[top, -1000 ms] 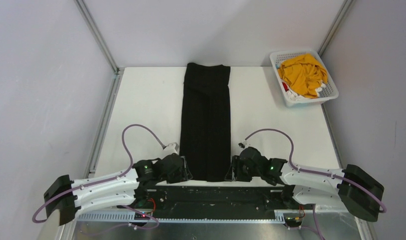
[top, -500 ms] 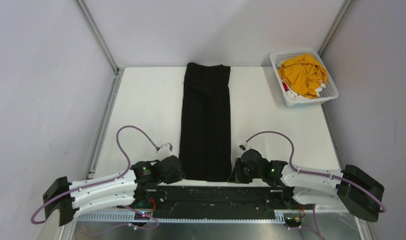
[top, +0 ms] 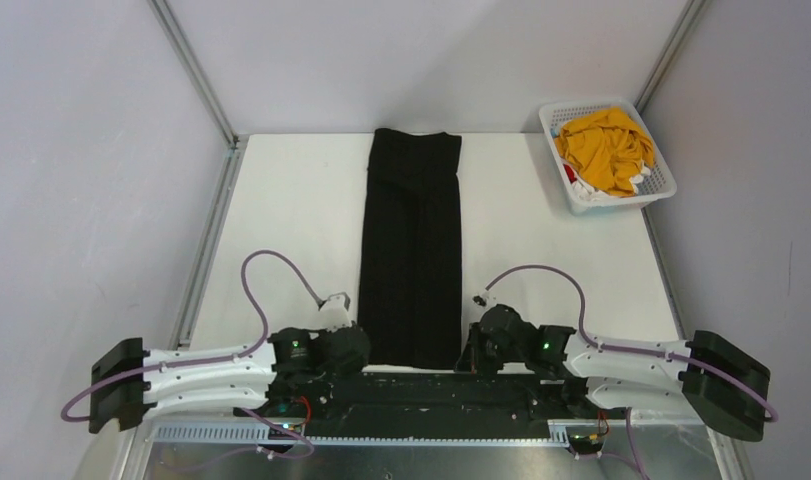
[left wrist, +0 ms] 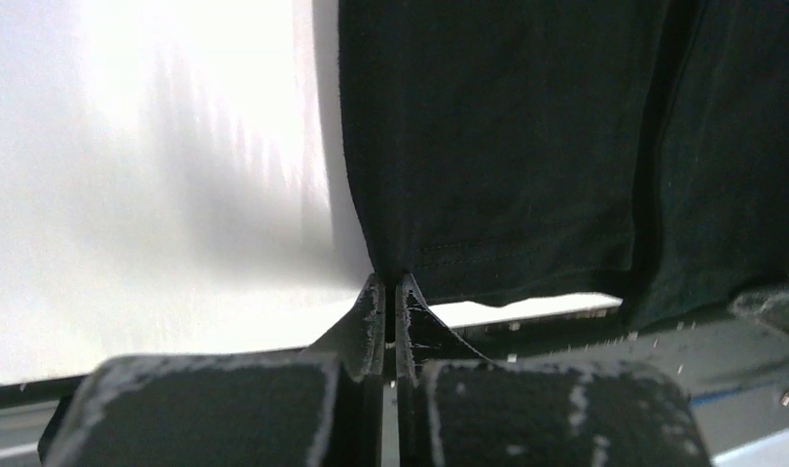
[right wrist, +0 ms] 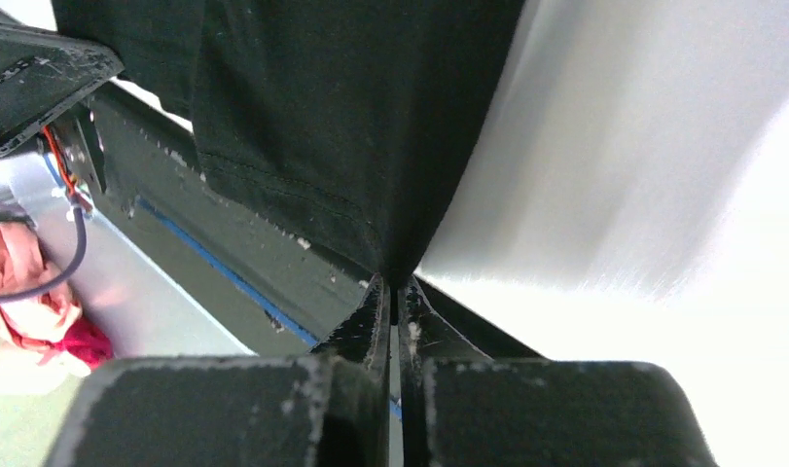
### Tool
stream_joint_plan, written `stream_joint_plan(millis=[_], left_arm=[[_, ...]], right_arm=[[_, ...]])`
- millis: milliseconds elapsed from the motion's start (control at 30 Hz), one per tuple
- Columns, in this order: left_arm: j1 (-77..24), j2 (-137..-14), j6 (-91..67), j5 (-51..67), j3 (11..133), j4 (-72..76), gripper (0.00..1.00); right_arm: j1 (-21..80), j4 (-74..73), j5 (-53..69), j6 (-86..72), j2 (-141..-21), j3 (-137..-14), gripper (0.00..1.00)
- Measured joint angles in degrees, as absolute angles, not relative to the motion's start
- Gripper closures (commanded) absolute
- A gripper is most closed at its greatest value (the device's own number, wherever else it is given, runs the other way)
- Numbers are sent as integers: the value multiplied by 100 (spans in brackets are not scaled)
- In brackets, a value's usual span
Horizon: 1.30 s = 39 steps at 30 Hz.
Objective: Fold and stack the t-shirts
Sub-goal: Grab the bottom of the folded rectangular tshirt with both arms, then fold the folded rectangular tshirt in 1/3 of the way
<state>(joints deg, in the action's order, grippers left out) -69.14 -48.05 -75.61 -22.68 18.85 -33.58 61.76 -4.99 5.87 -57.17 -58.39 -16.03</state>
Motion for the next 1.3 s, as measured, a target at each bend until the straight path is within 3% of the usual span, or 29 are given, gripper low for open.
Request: stream_joint_plan(millis=[300, 633, 933, 1300], left_arm=[[-8114, -4720, -8128, -2233, 1868, -3664, 100], [-8136, -4707, -7784, -2932, 2589, -3868, 100], [-6512, -4807, -6182, -3590, 3310, -3297, 100], [-4169, -6399, -4268, -2987, 4587, -2202, 100]], right_arm=[[6886, -1011, 460, -5861, -5172, -1592, 100], [6700, -1632, 80, -5662, -4742, -1833, 100], [5275, -1520, -93, -4821, -5181, -3026, 100], [3787, -1337, 274, -3883, -7185, -4915, 100]])
